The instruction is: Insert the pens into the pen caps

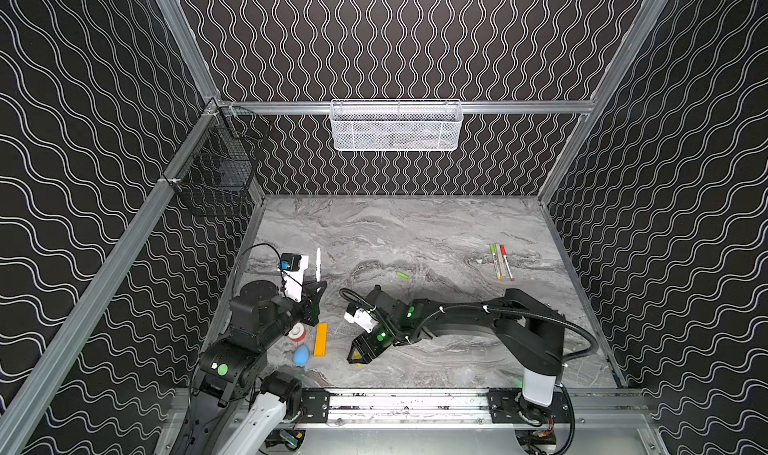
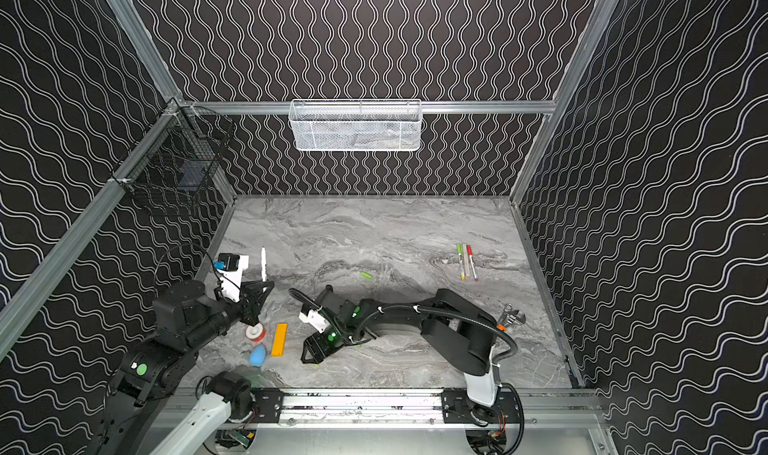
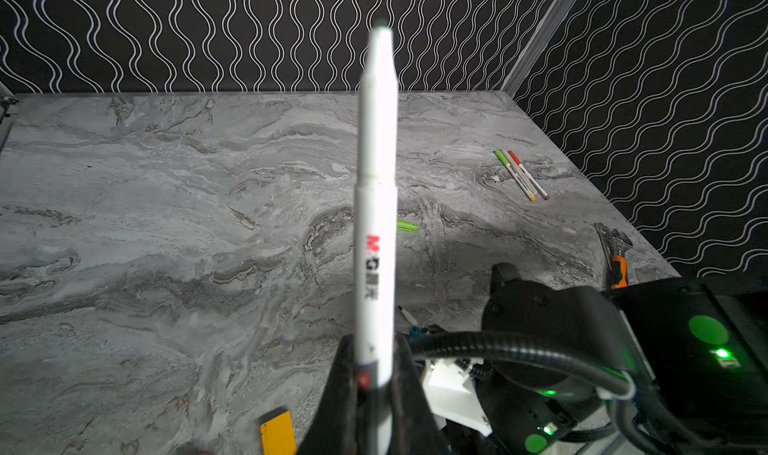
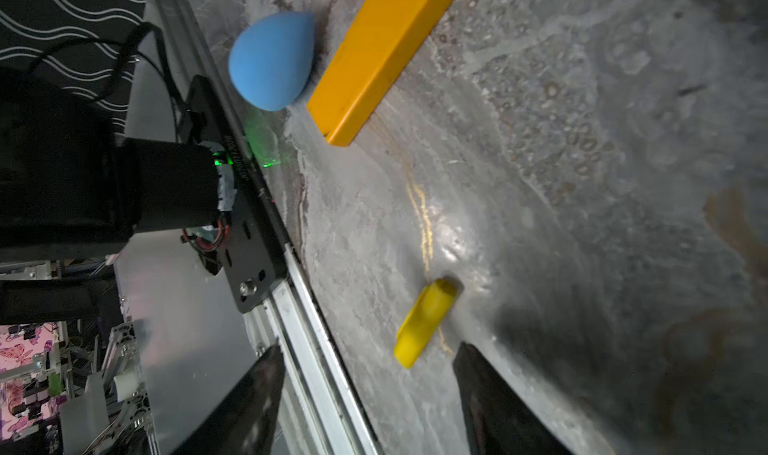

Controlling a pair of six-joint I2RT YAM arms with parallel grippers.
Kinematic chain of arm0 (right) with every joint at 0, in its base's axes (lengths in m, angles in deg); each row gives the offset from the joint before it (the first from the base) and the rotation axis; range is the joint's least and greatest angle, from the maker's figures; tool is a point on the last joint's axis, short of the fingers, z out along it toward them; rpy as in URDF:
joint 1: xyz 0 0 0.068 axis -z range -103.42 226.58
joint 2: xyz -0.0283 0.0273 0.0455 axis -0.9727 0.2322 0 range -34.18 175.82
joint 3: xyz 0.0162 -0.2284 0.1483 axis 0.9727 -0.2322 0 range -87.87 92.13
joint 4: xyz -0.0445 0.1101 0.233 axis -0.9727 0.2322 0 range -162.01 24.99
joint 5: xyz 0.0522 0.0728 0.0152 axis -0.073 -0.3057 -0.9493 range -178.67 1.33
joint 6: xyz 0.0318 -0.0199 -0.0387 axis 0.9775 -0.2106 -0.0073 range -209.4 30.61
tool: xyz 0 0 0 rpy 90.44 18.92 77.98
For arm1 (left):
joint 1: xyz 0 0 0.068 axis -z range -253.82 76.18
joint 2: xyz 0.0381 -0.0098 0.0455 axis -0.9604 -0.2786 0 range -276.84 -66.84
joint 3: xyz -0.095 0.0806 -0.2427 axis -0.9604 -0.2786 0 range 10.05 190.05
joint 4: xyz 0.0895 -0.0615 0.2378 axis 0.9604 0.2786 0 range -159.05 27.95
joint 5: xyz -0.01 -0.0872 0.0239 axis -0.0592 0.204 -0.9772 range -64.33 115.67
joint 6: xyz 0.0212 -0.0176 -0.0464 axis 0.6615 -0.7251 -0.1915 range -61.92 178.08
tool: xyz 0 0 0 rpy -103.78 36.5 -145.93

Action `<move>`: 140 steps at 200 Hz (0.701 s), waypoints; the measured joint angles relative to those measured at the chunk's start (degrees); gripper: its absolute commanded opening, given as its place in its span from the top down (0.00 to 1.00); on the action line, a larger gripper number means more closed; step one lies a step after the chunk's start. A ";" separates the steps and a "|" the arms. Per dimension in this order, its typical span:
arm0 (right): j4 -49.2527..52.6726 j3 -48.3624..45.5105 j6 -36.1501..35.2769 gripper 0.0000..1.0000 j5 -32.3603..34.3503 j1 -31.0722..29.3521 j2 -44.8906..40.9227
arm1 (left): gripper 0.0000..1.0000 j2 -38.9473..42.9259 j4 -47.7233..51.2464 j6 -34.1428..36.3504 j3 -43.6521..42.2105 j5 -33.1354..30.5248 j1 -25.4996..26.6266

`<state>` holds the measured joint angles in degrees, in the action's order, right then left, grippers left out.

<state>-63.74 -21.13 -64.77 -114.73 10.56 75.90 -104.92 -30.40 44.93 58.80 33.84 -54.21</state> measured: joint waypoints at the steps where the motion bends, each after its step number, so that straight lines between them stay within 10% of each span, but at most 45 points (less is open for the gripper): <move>1: 0.09 0.17 -0.02 0.32 0.09 0.00 0.22 | 1.00 0.00 0.00 0.00 0.00 0.00 0.00; 140: 17.53 13.16 -5.77 0.77 16.63 -6.21 8.00 | 1.00 3.13 0.00 0.00 -0.07 -1.73 -0.02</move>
<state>-46.21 -7.97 -70.54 -98.10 4.35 83.90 -101.80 -30.40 44.93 58.74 32.11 -54.23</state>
